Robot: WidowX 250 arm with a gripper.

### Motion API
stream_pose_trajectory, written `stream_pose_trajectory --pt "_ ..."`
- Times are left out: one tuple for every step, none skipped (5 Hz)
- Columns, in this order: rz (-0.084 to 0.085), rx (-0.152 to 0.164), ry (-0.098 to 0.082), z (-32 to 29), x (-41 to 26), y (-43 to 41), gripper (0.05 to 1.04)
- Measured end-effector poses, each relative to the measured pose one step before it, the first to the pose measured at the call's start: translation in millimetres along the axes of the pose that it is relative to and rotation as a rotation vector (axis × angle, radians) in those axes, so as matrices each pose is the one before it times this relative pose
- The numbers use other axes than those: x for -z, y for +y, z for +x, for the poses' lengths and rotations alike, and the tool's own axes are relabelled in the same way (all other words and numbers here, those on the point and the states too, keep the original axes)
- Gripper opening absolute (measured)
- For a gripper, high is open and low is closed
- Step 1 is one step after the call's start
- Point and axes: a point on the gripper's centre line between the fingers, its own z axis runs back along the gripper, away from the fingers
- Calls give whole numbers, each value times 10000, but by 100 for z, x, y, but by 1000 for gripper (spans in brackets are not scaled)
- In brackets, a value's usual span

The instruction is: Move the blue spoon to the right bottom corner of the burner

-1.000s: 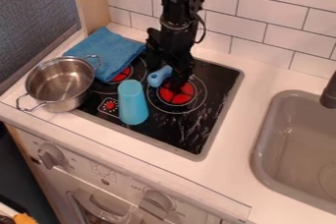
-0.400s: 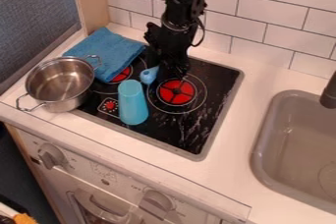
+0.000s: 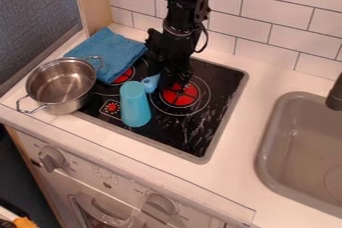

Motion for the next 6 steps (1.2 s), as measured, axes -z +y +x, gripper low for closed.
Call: stream_pose_trajectory --pt "78 -8 -458 206 -1417 643 331" --pt "-50 -407 -731 156 -2262 1567 331" --pt "-25 203 -588 601 -2752 -907 331" --pt "45 551 -354 97 -2285 -2082 331" --pt "176 390 -386 -738 -2620 -2225 331" --pt "-14 327 -267 -913 -1790 -3154 331"
